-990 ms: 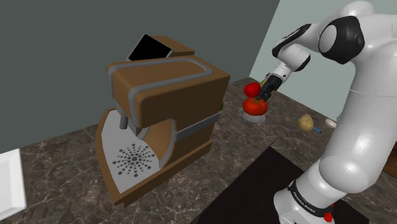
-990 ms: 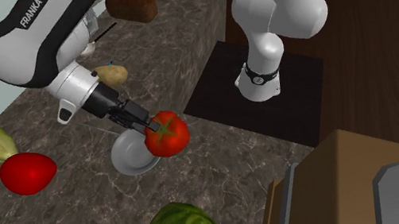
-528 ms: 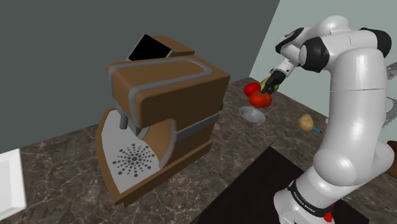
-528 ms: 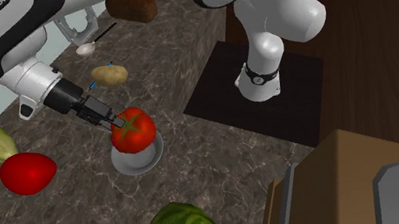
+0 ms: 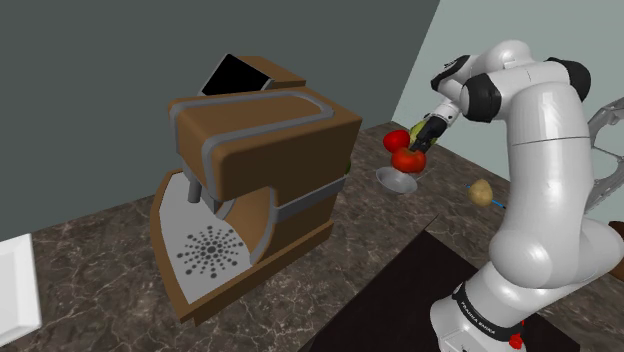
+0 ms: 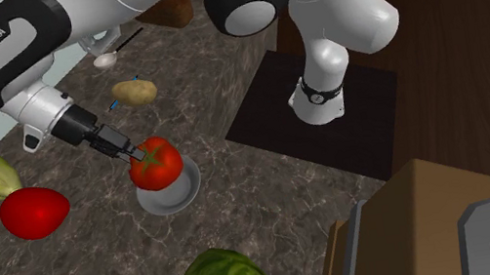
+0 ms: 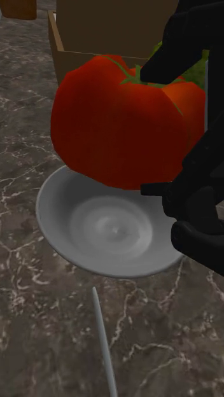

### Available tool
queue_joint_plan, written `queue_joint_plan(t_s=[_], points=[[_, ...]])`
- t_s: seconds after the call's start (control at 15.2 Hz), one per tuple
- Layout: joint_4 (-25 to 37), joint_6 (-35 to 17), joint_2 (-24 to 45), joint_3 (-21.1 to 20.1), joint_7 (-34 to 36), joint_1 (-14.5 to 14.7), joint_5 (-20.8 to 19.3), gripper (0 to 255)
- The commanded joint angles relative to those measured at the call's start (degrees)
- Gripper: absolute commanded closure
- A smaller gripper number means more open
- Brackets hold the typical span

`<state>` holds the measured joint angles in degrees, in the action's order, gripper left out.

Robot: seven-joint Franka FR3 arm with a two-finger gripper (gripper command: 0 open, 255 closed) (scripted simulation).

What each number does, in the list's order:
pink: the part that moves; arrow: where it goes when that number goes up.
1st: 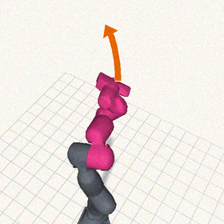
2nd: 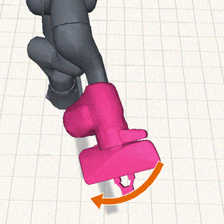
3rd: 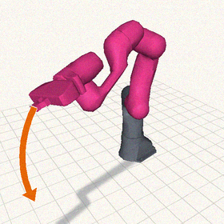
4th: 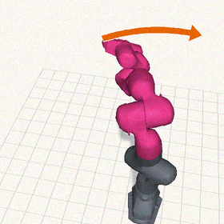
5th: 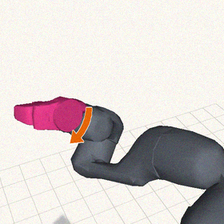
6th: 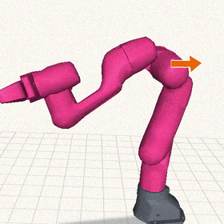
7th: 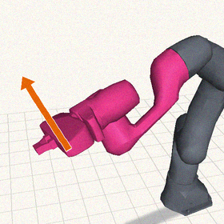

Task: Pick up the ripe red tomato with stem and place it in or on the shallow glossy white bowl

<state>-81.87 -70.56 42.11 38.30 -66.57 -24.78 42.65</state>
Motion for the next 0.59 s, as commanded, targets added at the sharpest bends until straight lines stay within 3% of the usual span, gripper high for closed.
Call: queue_joint_plan(t_s=[0.0,0.53], points=[[-0.5,-1.0,0.7,-0.2,-0.5,0.1,0.3,255],[-1.6,-4.5,3.9,-1.2,-2.5,-0.2,1.4,255]])
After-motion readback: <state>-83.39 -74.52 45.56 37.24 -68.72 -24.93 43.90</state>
